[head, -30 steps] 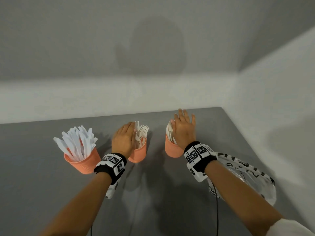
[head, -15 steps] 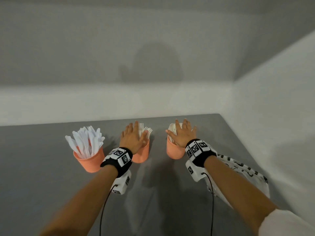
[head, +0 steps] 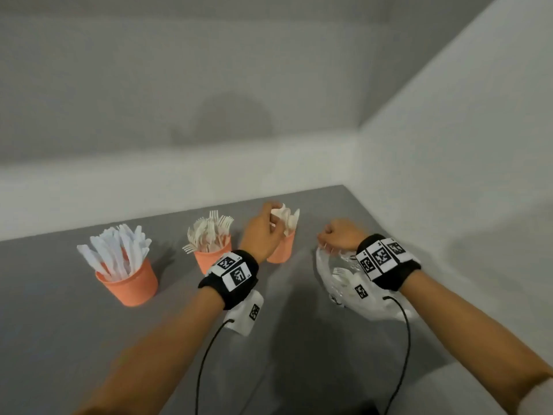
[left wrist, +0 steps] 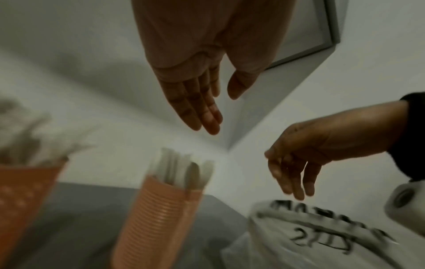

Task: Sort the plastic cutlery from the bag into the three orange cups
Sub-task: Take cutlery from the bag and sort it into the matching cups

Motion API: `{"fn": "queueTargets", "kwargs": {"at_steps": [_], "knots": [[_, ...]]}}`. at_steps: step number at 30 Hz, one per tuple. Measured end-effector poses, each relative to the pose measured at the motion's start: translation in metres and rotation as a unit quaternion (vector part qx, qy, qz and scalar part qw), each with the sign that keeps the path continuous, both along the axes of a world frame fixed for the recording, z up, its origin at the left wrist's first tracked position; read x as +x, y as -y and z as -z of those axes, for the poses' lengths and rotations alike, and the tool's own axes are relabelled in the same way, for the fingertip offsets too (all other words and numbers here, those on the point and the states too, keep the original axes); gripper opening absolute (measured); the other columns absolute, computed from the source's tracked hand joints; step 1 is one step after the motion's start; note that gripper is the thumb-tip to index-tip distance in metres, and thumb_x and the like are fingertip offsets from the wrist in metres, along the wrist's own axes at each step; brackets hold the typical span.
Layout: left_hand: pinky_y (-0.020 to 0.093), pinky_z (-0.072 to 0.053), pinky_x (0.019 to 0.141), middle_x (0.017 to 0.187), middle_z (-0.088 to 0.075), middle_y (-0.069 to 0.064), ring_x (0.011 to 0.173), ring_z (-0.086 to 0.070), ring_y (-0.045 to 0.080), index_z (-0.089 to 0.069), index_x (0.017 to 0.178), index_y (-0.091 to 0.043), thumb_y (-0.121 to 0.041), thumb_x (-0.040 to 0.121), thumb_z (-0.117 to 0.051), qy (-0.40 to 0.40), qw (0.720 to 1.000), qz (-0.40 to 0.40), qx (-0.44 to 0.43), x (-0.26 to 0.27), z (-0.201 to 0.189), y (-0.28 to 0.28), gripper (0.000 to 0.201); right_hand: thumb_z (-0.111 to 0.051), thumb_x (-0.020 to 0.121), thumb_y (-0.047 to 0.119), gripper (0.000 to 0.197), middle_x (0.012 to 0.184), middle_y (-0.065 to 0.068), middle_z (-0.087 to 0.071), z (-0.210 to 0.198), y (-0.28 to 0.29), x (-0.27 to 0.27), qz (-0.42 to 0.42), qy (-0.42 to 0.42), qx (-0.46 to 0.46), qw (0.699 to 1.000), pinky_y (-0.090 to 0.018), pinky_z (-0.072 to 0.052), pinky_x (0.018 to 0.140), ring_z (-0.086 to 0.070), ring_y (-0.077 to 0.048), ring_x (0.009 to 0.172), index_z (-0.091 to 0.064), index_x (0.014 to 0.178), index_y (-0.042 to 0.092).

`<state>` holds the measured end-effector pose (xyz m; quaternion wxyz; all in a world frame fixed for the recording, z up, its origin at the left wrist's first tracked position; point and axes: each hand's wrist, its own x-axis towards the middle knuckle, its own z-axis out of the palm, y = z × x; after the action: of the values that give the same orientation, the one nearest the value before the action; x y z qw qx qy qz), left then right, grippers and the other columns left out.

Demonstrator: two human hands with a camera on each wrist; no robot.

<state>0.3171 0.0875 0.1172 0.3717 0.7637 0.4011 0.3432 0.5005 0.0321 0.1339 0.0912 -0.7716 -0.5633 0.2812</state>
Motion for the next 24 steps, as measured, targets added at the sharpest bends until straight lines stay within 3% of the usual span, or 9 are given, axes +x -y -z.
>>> {"fn": "queueTargets", "kwargs": {"at_steps": [2, 5, 8, 10, 14, 16, 19, 21, 24], "knots": [[0.031, -0.048, 0.073, 0.088, -0.060, 0.009, 0.071, -0.057, 0.017, -0.054, 0.112, -0.011, -0.007, 0.090, -0.046, 0.016, 0.999, 0.027, -0.042, 0.022, 0.011, 0.012, 0.024, -0.045, 0.093, 0.014, 0.026, 0.074, -0.008, -0.065, 0.007, 0.020, 0.017, 0.011, 0.051, -0.051, 0.997, -0.013, -0.038, 0.045, -0.056, -0.020, 0.062, -0.064, 0.077, 0.005], [0.016, -0.041, 0.067, 0.087, -0.058, 0.001, 0.067, -0.050, 0.006, -0.063, 0.104, -0.003, -0.001, 0.089, -0.048, -0.002, 0.993, 0.065, -0.096, 0.048, 0.028, 0.027, 0.021, -0.046, 0.093, 0.013, 0.028, 0.104, -0.012, -0.062, 0.018, 0.046, 0.033, 0.001, 0.127, -0.124, 0.984, -0.020, -0.040, 0.059, -0.051, -0.015, 0.067, -0.060, 0.115, 0.001], [0.017, -0.038, 0.081, 0.104, -0.063, 0.002, 0.088, -0.055, 0.008, -0.066, 0.105, -0.004, -0.008, 0.088, -0.056, -0.050, 0.982, 0.094, -0.156, 0.067, 0.048, 0.037, 0.021, -0.060, 0.087, 0.021, 0.044, 0.133, -0.007, -0.054, 0.047, 0.060, 0.049, -0.013, 0.148, -0.185, 0.971, -0.030, -0.042, 0.098, -0.052, -0.024, 0.117, -0.052, 0.128, 0.007], [0.019, -0.035, 0.090, 0.113, -0.058, -0.002, 0.104, -0.052, 0.014, -0.065, 0.109, -0.005, -0.009, 0.087, -0.057, -0.065, 0.973, 0.096, -0.199, 0.077, 0.059, 0.043, 0.024, -0.069, 0.080, 0.027, 0.066, 0.141, -0.005, -0.045, 0.070, 0.066, 0.056, -0.017, 0.136, -0.191, 0.972, -0.035, -0.034, 0.109, -0.041, -0.026, 0.131, -0.040, 0.138, 0.015], [0.029, -0.042, 0.095, 0.126, -0.055, 0.005, 0.116, -0.052, 0.023, -0.058, 0.121, -0.006, -0.015, 0.090, -0.055, -0.125, 0.957, 0.115, -0.234, 0.087, 0.076, 0.055, 0.033, -0.072, 0.073, 0.034, 0.079, 0.142, -0.001, -0.042, 0.100, 0.076, 0.062, -0.015, 0.091, -0.144, 0.985, -0.040, -0.031, 0.111, -0.038, -0.025, 0.133, -0.032, 0.141, 0.024], [0.032, -0.043, 0.099, 0.129, -0.055, 0.014, 0.118, -0.052, 0.028, -0.056, 0.123, -0.005, -0.015, 0.090, -0.055, -0.156, 0.957, 0.100, -0.224, 0.090, 0.082, 0.058, 0.035, -0.075, 0.067, 0.037, 0.078, 0.136, -0.001, -0.048, 0.104, 0.078, 0.058, -0.027, 0.103, -0.118, 0.987, -0.037, -0.037, 0.106, -0.044, -0.025, 0.127, -0.039, 0.135, 0.024], [0.031, -0.044, 0.093, 0.122, -0.058, 0.021, 0.112, -0.055, 0.031, -0.058, 0.117, -0.001, -0.010, 0.089, -0.054, -0.158, 0.961, 0.079, -0.212, 0.091, 0.082, 0.060, 0.030, -0.073, 0.061, 0.043, 0.059, 0.112, 0.003, -0.060, 0.109, 0.072, 0.063, -0.005, 0.086, -0.072, 0.994, -0.034, -0.046, 0.093, -0.057, -0.020, 0.108, -0.056, 0.113, 0.023], [0.033, -0.047, 0.089, 0.119, -0.059, 0.021, 0.103, -0.057, 0.028, -0.059, 0.115, 0.000, -0.011, 0.090, -0.054, -0.142, 0.962, 0.075, -0.221, 0.091, 0.079, 0.060, 0.028, -0.077, 0.062, 0.043, 0.056, 0.105, 0.002, -0.061, 0.111, 0.068, 0.067, -0.011, 0.073, -0.113, 0.991, -0.033, -0.047, 0.091, -0.057, -0.019, 0.102, -0.058, 0.108, 0.019], [0.032, -0.047, 0.087, 0.111, -0.060, 0.022, 0.094, -0.055, 0.022, -0.060, 0.112, 0.001, -0.013, 0.091, -0.054, -0.133, 0.965, 0.071, -0.216, 0.089, 0.073, 0.059, 0.027, -0.074, 0.067, 0.047, 0.043, 0.097, 0.007, -0.056, 0.116, 0.063, 0.072, -0.037, 0.050, -0.155, 0.986, -0.033, -0.043, 0.090, -0.052, -0.017, 0.095, -0.055, 0.099, 0.028]]}}
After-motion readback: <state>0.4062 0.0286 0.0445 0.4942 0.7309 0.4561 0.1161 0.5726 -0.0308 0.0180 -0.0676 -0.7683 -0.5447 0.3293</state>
